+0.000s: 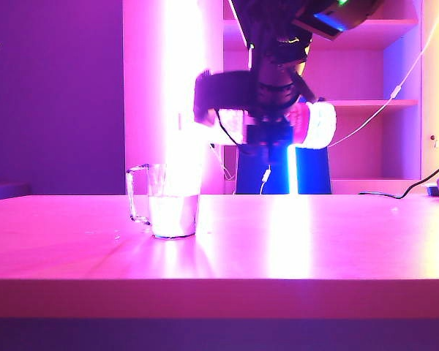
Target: Pick up the mineral water bottle on the table and pour water into the mug until it's half full.
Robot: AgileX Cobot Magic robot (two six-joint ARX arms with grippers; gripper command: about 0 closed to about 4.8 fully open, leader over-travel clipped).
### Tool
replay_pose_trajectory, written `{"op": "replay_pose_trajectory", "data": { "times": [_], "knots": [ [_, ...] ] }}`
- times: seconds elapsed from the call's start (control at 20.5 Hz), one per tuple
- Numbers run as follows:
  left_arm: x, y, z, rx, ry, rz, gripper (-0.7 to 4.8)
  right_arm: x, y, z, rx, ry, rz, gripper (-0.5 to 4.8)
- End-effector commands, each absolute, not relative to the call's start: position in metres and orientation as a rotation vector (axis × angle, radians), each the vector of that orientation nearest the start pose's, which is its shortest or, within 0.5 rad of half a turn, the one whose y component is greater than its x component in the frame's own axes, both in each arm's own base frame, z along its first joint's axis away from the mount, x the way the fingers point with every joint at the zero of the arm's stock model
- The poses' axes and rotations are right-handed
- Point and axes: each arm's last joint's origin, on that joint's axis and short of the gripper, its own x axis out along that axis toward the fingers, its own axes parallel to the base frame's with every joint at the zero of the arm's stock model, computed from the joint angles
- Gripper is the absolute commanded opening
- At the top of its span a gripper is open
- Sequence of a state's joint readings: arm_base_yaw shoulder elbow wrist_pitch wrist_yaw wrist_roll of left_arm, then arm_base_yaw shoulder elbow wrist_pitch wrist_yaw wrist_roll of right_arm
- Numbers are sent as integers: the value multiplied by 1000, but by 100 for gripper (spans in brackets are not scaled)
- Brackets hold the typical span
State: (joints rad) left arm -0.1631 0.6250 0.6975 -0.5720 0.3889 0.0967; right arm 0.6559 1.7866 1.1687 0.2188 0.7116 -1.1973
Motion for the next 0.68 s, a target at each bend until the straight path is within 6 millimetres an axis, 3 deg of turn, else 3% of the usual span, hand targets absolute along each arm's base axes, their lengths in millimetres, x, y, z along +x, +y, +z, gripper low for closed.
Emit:
{"op": "replay_pose_trajectory", "data": {
  "times": [0.05,0.29,0.49,0.68],
  "knots": [
    [125,-32,293,38,457,-564,-5,324,226,240,-1099,286,98,242],
    [125,-32,293,38,457,-564,-5,332,217,238,-547,298,171,242],
    [125,-32,293,38,457,-564,-5,345,187,226,-130,220,279,241],
    [126,-32,293,38,455,-565,-5,342,161,209,-2,104,321,241]
  ]
}}
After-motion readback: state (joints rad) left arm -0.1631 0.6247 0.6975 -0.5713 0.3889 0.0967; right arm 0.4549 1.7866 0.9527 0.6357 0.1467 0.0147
